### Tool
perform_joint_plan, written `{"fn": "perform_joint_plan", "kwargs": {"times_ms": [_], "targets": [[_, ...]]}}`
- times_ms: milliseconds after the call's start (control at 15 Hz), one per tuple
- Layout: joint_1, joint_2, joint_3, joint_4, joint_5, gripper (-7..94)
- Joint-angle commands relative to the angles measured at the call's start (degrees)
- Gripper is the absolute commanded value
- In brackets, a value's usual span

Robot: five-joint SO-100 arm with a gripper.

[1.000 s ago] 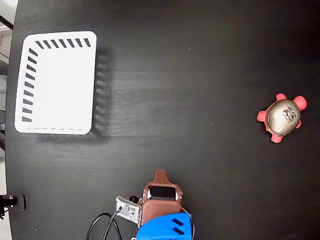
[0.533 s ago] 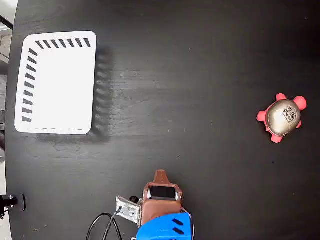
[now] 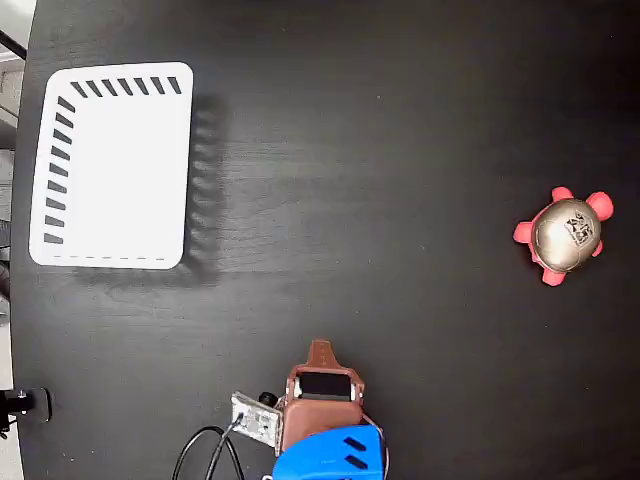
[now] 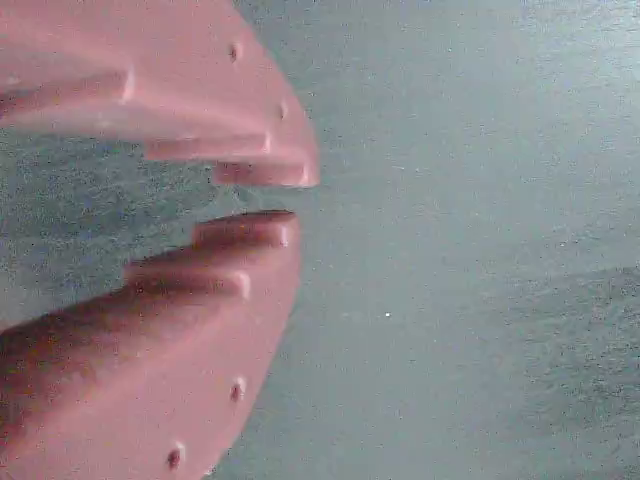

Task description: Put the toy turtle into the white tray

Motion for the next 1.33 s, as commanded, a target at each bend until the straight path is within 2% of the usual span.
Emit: {"fn": "perform_joint_plan", "kwargs": {"times_ms": [0, 400, 600, 733, 1000, 1133, 1267], "targets": [[-0.35, 4.22, -1.76, 0.97, 0.53, -1], [0.26, 4.22, -1.76, 0.97, 1.23, -1], [1.76, 2.81, -3.34, -1.32, -3.60, 0], [3.96, -6.33, -10.20, -3.96, -6.15, 0], [11.87, -29.44, -31.73, -2.02, -13.97, 0], [17.67, -40.69, -43.33, 2.11, -22.76, 0], [23.99, -50.89, -52.65, 3.08, -30.94, -1]]}}
